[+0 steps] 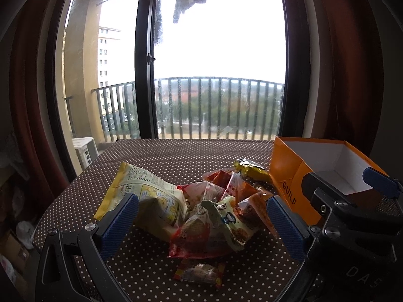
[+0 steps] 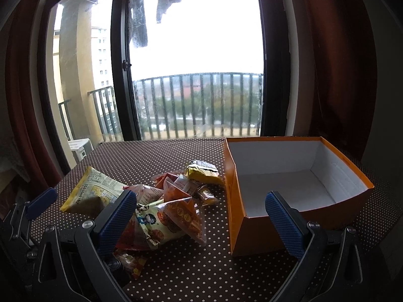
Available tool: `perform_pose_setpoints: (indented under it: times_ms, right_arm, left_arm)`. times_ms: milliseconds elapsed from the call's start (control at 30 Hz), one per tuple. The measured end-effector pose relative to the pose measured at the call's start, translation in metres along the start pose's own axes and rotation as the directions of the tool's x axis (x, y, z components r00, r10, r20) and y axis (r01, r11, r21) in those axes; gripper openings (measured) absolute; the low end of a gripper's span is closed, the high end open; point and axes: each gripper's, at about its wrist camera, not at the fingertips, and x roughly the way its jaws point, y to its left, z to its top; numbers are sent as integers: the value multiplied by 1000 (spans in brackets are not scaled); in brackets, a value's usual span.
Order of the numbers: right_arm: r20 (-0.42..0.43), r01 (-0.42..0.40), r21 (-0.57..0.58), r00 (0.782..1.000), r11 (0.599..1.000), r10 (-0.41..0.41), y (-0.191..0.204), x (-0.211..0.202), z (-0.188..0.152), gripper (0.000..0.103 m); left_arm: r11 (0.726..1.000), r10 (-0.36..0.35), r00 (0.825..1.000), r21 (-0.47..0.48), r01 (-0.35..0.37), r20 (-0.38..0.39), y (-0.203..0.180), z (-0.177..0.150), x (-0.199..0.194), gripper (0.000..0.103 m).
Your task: Organize snacks
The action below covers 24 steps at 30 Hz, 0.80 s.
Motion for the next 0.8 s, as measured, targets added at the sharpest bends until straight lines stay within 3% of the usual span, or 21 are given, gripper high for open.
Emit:
perform_pose_setpoints:
  times_ms: [467, 800]
  right_arm:
    - [-15, -48, 4, 999, 999, 48, 23, 39, -34, 97]
    - [-101, -94, 38, 990, 995, 97, 44, 68, -62, 97]
  left_arm:
    - [1000, 1, 997, -12, -2, -75, 20, -36, 32, 101]
    - [999, -48, 983, 16, 51, -175, 23, -63, 61, 101]
